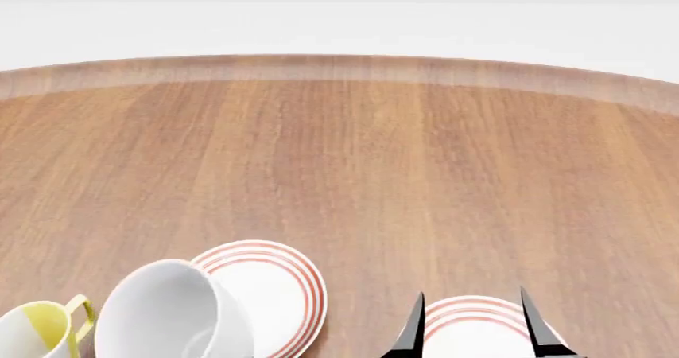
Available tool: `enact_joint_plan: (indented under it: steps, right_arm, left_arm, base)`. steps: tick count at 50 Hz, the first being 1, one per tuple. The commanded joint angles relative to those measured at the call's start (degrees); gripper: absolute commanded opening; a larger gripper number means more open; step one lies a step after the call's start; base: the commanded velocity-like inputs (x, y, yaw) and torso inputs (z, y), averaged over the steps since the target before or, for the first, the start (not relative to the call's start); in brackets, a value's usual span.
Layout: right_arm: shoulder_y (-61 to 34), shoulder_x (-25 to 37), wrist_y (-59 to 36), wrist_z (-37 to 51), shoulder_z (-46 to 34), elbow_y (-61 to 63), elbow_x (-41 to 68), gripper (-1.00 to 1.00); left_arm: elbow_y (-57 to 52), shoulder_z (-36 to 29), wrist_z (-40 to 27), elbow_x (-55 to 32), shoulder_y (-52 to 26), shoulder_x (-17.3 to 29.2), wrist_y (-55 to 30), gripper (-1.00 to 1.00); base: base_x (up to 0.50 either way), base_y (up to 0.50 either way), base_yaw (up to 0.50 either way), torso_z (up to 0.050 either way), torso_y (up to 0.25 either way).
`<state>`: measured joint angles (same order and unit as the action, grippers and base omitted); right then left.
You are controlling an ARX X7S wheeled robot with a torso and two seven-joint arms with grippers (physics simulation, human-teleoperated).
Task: Put the white mug on the left plate.
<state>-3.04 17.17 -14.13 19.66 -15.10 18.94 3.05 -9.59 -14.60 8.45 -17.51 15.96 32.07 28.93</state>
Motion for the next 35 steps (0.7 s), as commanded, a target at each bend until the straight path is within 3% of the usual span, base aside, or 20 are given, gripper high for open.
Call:
enact_joint_plan:
  steps: [1, 35]
  right_arm:
    - [-0.02, 0.19, 0.28, 0.16, -0.09, -0.27, 0.24, 1.0]
    - [0.77, 0.82, 1.47, 0.76, -0.09, -0.62, 1.05, 1.0]
  left_arm:
    - [4.09, -1.38, 1.1, -0.72, -6.85, -1.41, -3.57, -1.0]
    - [8.68, -3.13, 1.3, -1.52, -17.37, -3.4, -11.16, -1.0]
  base:
    - [0.0, 0.0, 0.0, 0.0, 0.0]
    - [0.0, 0.0, 0.0, 0.0, 0.0]
